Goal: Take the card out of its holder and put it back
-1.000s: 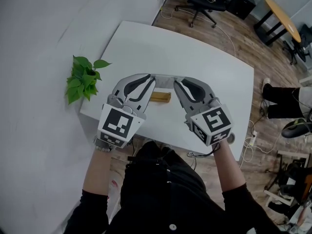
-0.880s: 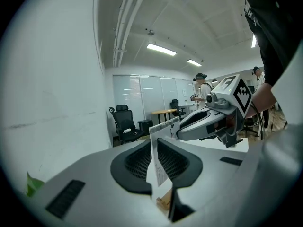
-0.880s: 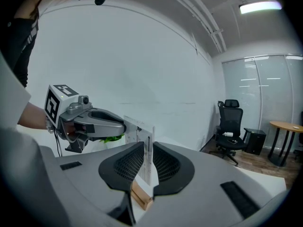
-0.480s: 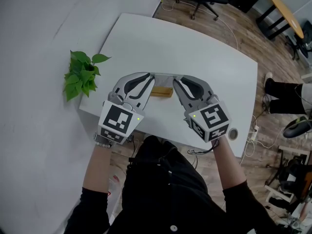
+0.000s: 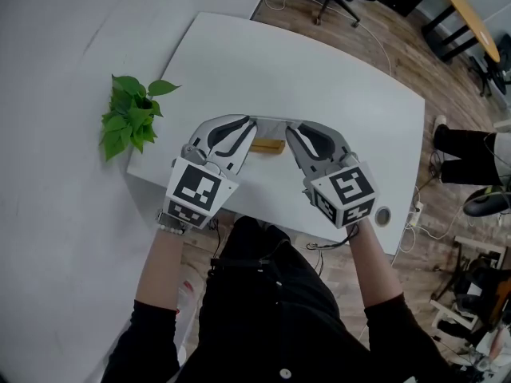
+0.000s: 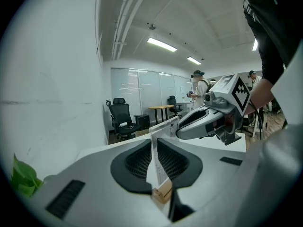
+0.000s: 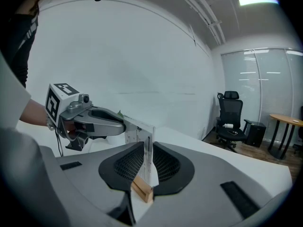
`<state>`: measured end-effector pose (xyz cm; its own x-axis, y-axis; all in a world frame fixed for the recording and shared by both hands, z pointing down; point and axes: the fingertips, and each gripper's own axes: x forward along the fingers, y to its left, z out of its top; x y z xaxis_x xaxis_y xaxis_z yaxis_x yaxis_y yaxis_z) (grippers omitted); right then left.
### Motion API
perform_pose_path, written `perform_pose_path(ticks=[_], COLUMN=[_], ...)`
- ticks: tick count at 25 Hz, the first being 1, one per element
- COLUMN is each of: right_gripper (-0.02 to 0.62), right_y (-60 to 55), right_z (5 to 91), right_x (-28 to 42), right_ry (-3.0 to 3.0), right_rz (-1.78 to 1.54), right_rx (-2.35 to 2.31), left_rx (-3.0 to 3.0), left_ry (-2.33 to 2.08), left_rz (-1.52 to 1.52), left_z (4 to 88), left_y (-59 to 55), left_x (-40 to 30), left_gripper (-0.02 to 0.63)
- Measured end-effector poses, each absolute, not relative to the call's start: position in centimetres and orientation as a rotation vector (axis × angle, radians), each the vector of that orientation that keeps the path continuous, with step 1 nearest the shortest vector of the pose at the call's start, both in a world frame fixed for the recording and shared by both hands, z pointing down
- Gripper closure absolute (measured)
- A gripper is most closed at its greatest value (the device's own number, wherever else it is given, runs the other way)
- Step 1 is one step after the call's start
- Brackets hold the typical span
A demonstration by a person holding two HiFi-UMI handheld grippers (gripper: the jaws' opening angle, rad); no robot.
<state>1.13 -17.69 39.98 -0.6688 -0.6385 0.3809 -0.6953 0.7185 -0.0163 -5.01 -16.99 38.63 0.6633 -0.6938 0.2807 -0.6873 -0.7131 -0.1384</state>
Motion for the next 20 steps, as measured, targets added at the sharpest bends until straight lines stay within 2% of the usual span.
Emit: perform_pose_path(ticks=[20], right_gripper=[0.505], right_y=[-18.2], right_z=[42.9], right_x=[1.1], right_ry=[-2.539], right_rz=[0.262], right_rx=[1.014], left_rx=[-2.879], left_ry=[1.125], left_rz=[-0.548], left_z=[41.5], left_y=[-17.5], left_x=[-5.0], left_gripper=[0.557])
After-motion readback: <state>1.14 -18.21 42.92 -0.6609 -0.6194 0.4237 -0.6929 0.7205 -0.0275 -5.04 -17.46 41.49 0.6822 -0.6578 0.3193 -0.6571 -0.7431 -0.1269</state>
